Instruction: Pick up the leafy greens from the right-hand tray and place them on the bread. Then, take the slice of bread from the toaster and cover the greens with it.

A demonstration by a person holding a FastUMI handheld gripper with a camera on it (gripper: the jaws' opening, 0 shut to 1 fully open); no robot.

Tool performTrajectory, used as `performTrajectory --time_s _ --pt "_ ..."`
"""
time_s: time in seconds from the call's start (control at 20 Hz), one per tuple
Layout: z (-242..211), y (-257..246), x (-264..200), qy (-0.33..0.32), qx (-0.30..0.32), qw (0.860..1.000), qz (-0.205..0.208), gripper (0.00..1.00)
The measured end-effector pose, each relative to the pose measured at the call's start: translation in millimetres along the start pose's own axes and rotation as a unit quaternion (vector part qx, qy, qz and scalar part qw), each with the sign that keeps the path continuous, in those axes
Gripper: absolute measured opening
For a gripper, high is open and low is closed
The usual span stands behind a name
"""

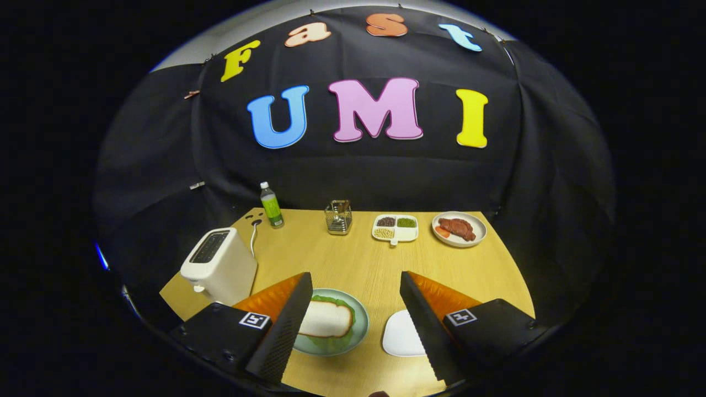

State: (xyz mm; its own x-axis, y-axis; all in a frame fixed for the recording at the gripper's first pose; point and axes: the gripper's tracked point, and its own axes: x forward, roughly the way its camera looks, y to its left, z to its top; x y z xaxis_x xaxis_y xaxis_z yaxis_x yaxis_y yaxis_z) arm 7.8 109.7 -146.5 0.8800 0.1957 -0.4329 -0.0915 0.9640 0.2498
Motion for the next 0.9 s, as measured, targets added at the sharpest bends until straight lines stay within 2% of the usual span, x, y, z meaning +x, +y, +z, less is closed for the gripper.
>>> performTrajectory --time_s 0.45,0.75,0.9 --pt "39 9 -59 -0.045 -0.054 0.996 0.056 0.99" --pt "36 19 -82 -0.069 -0.076 0.992 0.07 0.99" --pt "24 26 -82 -0.06 -0.081 0.992 0.08 1.0"
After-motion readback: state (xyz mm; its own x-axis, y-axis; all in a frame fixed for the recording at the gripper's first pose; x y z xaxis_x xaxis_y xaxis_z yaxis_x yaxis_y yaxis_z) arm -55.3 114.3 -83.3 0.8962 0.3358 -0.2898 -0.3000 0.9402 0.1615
